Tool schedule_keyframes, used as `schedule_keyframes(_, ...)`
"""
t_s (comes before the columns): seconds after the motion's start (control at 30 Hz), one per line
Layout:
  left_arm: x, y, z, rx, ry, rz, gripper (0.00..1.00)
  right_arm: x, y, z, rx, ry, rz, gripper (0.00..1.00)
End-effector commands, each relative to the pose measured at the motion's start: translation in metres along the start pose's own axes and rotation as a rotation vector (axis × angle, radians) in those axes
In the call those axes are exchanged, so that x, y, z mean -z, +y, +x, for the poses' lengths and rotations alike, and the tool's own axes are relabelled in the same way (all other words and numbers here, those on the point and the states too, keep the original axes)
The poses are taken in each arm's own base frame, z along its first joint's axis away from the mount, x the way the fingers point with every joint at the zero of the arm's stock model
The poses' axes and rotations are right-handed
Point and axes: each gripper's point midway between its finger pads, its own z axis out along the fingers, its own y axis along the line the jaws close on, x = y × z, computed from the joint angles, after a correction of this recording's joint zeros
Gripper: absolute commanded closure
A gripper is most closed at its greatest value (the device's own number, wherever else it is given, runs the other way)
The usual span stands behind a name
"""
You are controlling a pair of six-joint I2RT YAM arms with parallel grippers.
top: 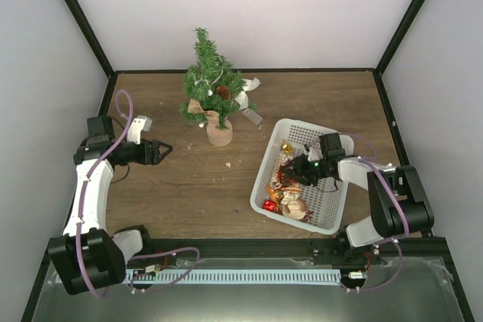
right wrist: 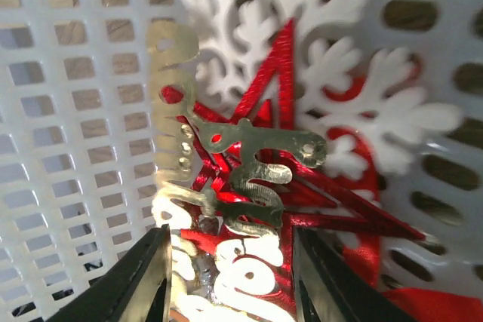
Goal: Decorate the small christmas tree
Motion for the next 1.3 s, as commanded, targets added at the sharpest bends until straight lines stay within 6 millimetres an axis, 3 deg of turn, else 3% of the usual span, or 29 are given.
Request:
schedule_keyframes(0.0, 0.003, -0.004, -0.007, -0.016, -0.015, 0.011, 0.21, -0.007, 0.018, 0.008, 0.031, 0.04, -0.125, 0.63)
schedule_keyframes(0.2, 0.002, -0.004, -0.007, -0.015, -0.014, 0.012, 0.22, -0.009, 0.024, 0.015, 0.045, 0.05, -0.216, 0.72)
schedule_keyframes(0.37, 0.002, -0.004, -0.007, -0.012, -0.012, 0.014, 0.22, -0.009, 0.026, 0.015, 0.057, 0.041, -0.232, 0.87)
schedule_keyframes(0.6, 0.001, -0.003, -0.006, -0.01, -0.01, 0.015, 0.22, 0.002, 0.037, 0.011, 0.099, -0.011, -0.246, 0.98)
schedule_keyframes(0.77, 0.002, -0.004, -0.007, -0.015, -0.012, 0.014, 0.22, 0.013, 0.04, 0.0, 0.122, -0.073, -0.179, 0.99)
schedule_keyframes(0.97, 0.002, -0.005, -0.007, -0.015, -0.014, 0.018, 0.21, 0.044, 0.041, -0.019, 0.159, -0.192, 0.01, 0.99)
schedule_keyframes(1.27, 0.003, -0.007, -0.007, -0.021, -0.016, 0.022, 0.22, 0.063, 0.028, -0.022, 0.172, -0.228, 0.173, 0.99)
